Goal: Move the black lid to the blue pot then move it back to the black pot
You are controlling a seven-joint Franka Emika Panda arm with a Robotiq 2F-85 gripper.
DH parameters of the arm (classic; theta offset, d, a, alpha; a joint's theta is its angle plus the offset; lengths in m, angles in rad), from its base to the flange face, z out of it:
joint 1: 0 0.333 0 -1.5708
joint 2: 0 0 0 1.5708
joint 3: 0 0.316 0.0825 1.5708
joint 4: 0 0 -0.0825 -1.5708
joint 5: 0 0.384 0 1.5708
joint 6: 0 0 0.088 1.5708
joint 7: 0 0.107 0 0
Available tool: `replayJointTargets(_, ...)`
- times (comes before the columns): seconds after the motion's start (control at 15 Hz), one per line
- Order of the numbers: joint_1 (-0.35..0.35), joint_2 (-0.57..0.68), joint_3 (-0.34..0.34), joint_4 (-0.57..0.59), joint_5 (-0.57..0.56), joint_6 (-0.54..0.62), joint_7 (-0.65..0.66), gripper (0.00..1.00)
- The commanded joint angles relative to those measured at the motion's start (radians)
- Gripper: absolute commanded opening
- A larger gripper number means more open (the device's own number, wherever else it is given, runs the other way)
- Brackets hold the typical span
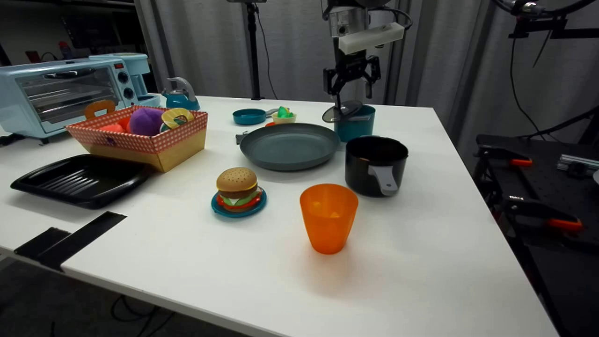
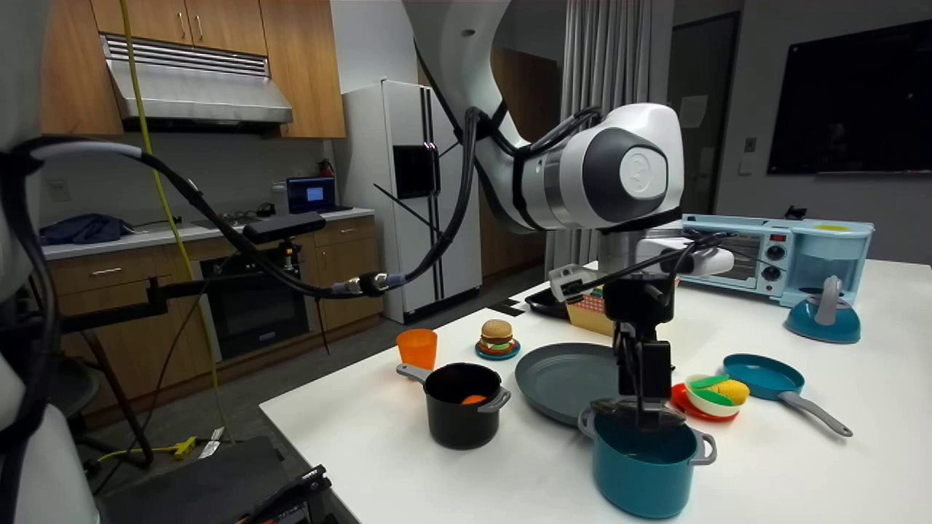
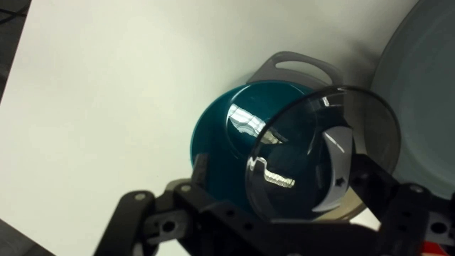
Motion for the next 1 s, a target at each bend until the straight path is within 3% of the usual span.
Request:
replayJointTargets(0.0, 0.009, -0.003, -0.018, 0.0, 0.04, 0.017, -0.033, 1.0)
replayJointTargets(0.2, 0.01, -0.005, -0.023, -0.003, 0.037, 0.017, -0.03, 1.0)
replayJointTargets(0.27, 0.01, -0.005, -0.024, -0.003, 0.036, 0.017, -0.03, 0.77)
replayJointTargets(0.93, 0.012, -0.001, -0.025, 0.002, 0.031, 0.016, -0.041, 0.03)
